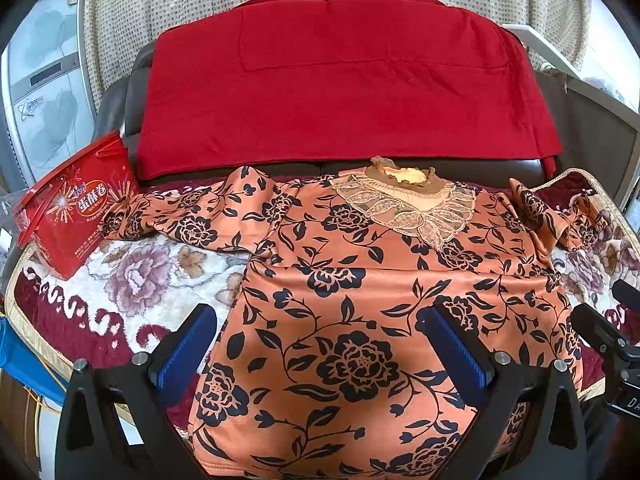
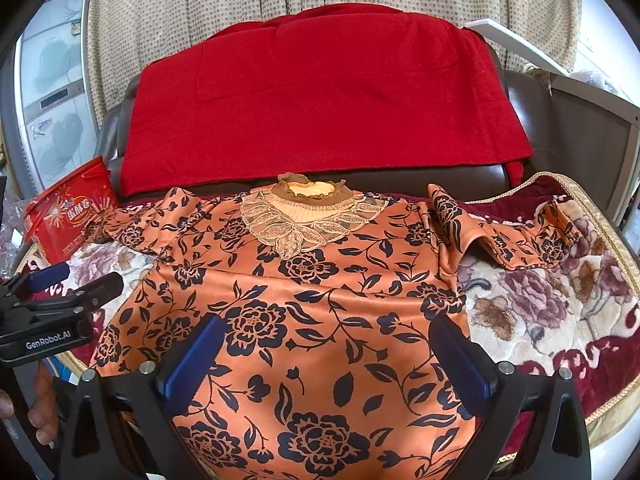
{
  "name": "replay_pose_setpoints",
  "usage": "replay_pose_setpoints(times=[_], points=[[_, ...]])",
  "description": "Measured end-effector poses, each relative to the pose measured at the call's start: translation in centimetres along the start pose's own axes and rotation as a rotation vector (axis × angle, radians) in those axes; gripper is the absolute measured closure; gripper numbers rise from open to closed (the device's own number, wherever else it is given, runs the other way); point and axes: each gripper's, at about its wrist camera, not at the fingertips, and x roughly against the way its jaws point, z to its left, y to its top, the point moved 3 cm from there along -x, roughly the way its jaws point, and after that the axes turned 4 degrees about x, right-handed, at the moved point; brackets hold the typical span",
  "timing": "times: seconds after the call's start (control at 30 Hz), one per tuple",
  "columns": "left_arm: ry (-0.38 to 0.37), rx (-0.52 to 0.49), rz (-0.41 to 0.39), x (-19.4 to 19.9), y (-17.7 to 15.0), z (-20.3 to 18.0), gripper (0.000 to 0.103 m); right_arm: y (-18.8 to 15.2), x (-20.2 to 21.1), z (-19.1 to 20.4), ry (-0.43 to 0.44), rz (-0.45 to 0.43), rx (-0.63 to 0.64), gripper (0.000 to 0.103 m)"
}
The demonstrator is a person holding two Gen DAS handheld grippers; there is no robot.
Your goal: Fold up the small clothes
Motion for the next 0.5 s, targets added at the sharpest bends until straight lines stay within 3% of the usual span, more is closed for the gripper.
replay_pose_setpoints(times=[0.5], points=[[0.000,-0.004,-0.003,0.13,-0.07,-0.26,0.000,0.02,0.09,-0.06,0.008,0.001,-0.011,0.000]])
